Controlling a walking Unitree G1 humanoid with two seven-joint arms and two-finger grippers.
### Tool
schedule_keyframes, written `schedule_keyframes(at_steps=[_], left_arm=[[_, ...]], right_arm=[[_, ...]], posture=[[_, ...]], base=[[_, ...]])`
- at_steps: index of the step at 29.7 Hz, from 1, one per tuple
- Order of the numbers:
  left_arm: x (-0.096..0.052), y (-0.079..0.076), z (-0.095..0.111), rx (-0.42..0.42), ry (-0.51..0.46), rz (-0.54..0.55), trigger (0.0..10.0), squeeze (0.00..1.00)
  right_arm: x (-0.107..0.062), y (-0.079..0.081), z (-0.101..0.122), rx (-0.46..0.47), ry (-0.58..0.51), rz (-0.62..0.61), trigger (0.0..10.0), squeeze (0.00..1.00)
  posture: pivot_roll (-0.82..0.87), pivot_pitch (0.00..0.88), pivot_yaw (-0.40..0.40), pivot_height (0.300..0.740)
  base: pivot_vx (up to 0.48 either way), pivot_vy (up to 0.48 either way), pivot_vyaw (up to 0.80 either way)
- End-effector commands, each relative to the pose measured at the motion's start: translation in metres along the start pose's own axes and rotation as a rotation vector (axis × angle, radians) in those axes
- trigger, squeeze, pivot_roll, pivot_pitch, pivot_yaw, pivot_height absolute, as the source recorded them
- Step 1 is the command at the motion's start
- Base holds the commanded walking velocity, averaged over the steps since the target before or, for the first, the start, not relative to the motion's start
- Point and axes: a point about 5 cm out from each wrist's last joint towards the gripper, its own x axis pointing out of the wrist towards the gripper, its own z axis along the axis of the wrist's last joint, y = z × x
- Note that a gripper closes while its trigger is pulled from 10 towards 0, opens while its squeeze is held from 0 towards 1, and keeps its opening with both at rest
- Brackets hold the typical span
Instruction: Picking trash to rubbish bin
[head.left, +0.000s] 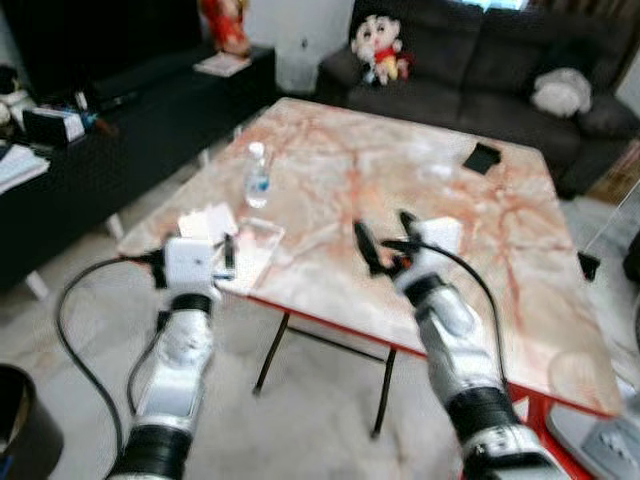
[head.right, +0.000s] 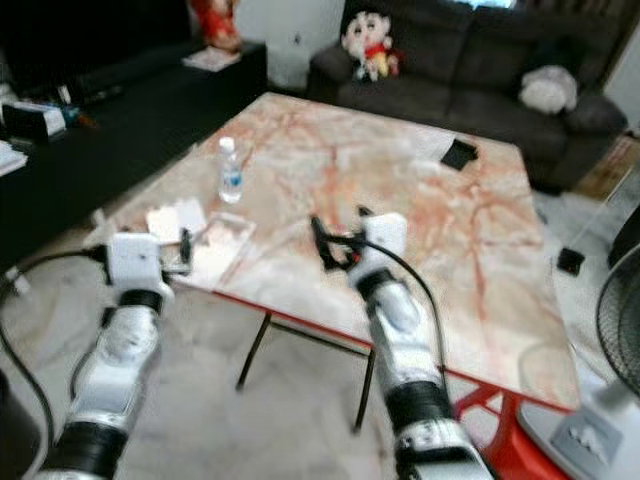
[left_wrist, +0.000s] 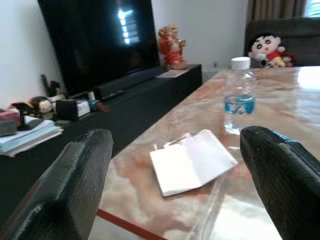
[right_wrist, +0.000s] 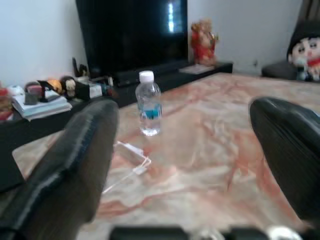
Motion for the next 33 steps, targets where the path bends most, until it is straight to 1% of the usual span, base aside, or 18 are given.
schedule_keyframes(at_steps=[1, 3, 13, 24, 33], left_arm=[[0.0008, -0.0129, 0.0036, -0.012, -0.002, -0.055, 10.0, 0.00], [0.0016, -0.0147, 0.0037, -0.012, 0.001, -0.072, 10.0, 0.00], [0.0004, -0.0159, 0.0045, -0.015, -0.001, -0.074, 10.0, 0.00], [0.0016, -0.0081, 0.0032, 0.003, 0.010, -0.062, 10.0, 0.00], [0.0014, -0.0094, 0.0021, 0.001, 0.017, -0.066, 10.0, 0.00]], right_arm=[[-0.0049, -0.0131, 0.0035, -0.014, -0.005, -0.035, 10.0, 0.00], [-0.0045, -0.0131, 0.0036, -0.013, -0.004, -0.035, 10.0, 0.00], [-0.0045, -0.0125, 0.0030, -0.012, -0.002, -0.031, 10.0, 0.00], [-0.0052, -0.0105, 0.0018, -0.008, 0.003, -0.022, 10.0, 0.00], [-0.0060, -0.0101, 0.0006, -0.006, 0.007, -0.019, 10.0, 0.00]], posture=[[0.02, 0.023, -0.063, 0.740], [0.02, 0.024, -0.063, 0.740], [0.02, 0.024, -0.063, 0.740], [0.02, 0.035, -0.060, 0.740], [0.02, 0.038, -0.059, 0.740]], base=[[0.322, 0.000, 0.00], [0.322, 0.000, 0.00], [0.319, 0.000, 0.00], [0.319, 0.000, 0.00], [0.319, 0.000, 0.00]])
